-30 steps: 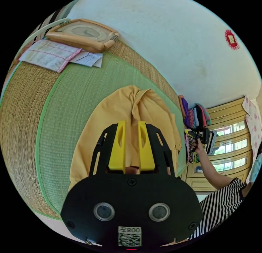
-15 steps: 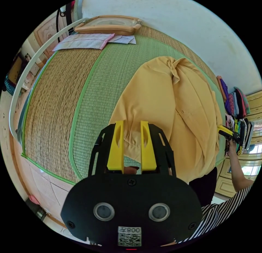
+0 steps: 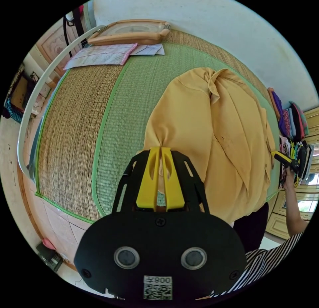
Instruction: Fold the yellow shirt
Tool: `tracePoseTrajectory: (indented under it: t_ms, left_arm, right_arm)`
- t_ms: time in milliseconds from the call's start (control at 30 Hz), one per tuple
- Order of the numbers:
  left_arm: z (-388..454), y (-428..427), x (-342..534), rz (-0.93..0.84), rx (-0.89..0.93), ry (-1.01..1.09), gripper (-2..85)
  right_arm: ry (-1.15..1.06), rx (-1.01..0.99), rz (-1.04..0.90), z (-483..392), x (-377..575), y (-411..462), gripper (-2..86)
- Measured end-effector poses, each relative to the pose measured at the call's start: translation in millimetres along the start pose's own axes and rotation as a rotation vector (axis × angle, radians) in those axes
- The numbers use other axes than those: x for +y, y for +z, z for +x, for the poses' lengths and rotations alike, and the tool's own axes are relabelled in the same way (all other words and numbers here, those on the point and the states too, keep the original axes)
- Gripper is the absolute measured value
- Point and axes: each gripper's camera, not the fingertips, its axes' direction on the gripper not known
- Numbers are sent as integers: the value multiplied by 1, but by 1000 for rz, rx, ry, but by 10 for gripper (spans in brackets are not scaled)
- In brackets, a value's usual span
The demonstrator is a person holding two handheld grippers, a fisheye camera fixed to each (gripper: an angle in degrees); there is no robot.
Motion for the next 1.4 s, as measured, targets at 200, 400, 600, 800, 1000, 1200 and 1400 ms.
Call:
tracePoseTrajectory:
  t_ms: [200, 400, 600, 800, 1000, 1200, 1400]
  left_arm:
    - [20, -41, -9, 56, -7, 29, 5]
    - [37, -76, -22, 81, -38, 65, 5]
    - [43, -115, -38, 112, -91, 89, 5]
    - [36, -161, -63, 153, -217, 98, 5]
    - [6, -169, -85, 159, -256, -18, 9]
    - [0, -133, -75, 139, -245, -113, 26]
    - [63, -71, -57, 118, 110, 43, 71]
  right_arm:
    - [41, -52, 73, 12, 8, -44, 5]
    - [93, -95, 148, 32, 24, -82, 4]
    - [141, -142, 181, 53, 38, -100, 5]
    - [225, -147, 244, 102, 51, -138, 6]
    - [435, -177, 296, 193, 67, -159, 9]
    - [578, -114, 214, 239, 72, -129, 13]
    - [422, -219, 222, 195, 47, -96, 45]
